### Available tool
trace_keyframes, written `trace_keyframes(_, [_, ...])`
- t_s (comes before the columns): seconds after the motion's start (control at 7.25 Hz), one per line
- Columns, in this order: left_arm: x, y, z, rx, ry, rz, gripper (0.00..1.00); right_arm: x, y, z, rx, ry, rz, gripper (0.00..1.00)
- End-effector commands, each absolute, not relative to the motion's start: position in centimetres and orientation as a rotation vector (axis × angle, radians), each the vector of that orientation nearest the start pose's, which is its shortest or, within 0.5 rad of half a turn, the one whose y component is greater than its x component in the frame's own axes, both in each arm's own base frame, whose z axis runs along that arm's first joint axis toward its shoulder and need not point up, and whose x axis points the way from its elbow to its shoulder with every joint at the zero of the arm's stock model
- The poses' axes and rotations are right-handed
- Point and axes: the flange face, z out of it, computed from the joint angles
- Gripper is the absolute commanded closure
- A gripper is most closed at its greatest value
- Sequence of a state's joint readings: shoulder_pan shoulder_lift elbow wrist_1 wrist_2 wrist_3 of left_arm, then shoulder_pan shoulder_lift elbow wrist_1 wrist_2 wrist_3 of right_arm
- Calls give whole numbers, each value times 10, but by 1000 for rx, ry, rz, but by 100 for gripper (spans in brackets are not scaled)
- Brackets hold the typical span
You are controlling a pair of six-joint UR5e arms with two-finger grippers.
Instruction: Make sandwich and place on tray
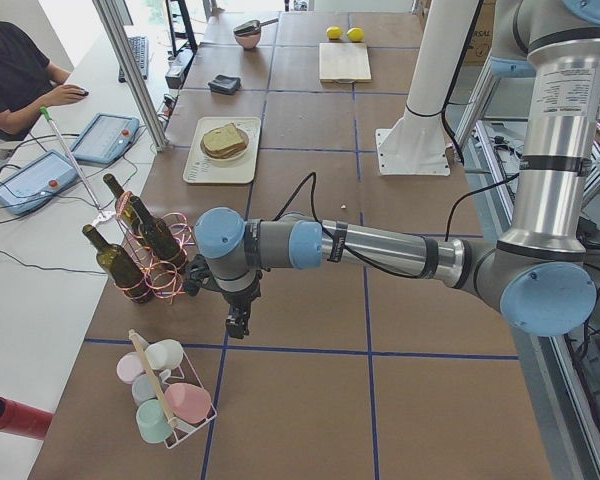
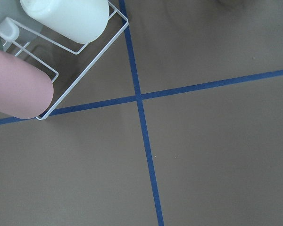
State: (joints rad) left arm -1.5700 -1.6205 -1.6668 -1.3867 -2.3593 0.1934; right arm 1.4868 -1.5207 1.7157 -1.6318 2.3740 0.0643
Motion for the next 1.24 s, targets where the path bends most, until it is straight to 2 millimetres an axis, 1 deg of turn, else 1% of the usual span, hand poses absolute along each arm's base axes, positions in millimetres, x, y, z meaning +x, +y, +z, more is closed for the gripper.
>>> trace_keyframes(0.0, [-63,-489,615,61,789,174,0,15,-536,568,47,-808,-50,0])
trace_keyframes(0.14, [-63,-484,615,66,788,175,0,15,-538,576,34,-808,-44,0])
trace_keyframes(0.28, [-63,-483,618,60,789,172,0,15,-539,574,35,-809,-42,0])
trace_keyframes(0.55, [-63,-484,612,70,788,174,0,10,-537,582,2,-796,-51,0])
trace_keyframes(0.69, [-63,-484,613,69,788,173,0,10,-533,583,8,-796,-66,0])
trace_keyframes(0.83, [-63,-484,612,71,786,175,0,3,-533,583,19,-793,-119,0])
trace_keyframes(0.97, [-63,-484,613,71,788,177,0,2,-531,585,26,-793,-148,0])
trace_keyframes(1.1, [-63,-484,614,70,788,176,0,6,-529,587,24,-800,-139,0])
